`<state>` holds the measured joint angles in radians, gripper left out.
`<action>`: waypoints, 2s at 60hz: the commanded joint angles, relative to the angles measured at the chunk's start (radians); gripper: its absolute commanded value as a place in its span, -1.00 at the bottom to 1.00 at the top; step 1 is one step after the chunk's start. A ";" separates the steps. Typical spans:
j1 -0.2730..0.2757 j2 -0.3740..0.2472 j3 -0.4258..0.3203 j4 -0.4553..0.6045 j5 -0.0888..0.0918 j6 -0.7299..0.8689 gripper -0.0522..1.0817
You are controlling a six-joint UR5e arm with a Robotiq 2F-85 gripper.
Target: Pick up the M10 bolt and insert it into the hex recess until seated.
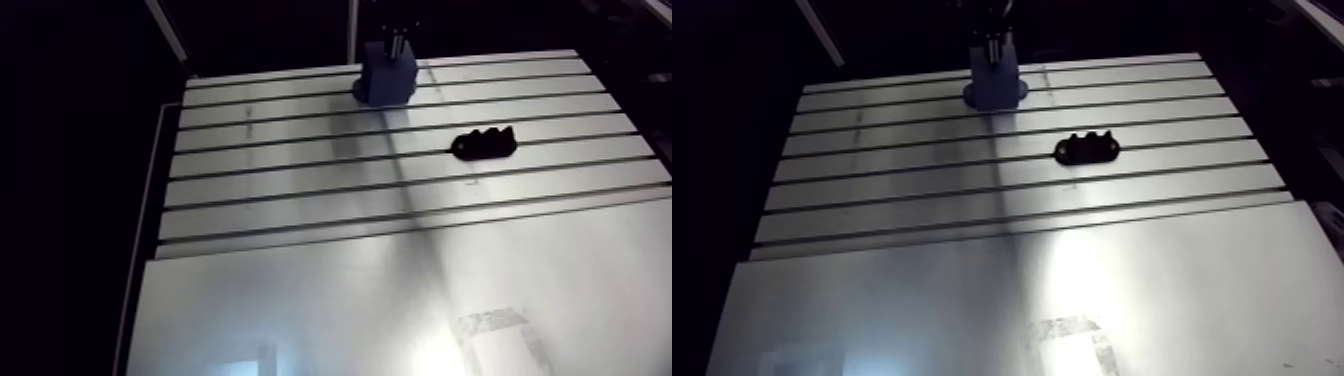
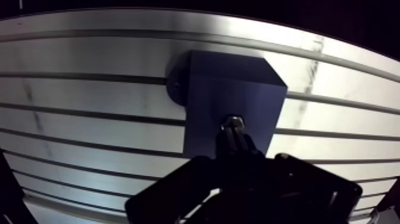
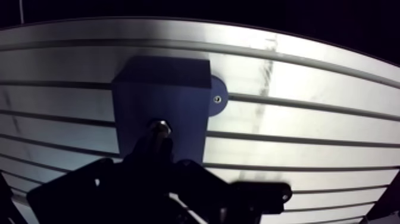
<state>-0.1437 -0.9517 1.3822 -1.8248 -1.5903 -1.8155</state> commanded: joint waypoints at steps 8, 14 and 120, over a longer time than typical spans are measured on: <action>0.000 0.005 -0.001 0.000 -0.001 -0.002 0.99; 0.000 0.005 0.001 0.000 0.000 -0.002 0.99; -0.002 -0.396 0.092 0.237 -0.009 0.008 -0.90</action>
<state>-0.1372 -1.1235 1.3869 -1.6716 -1.5995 -1.8105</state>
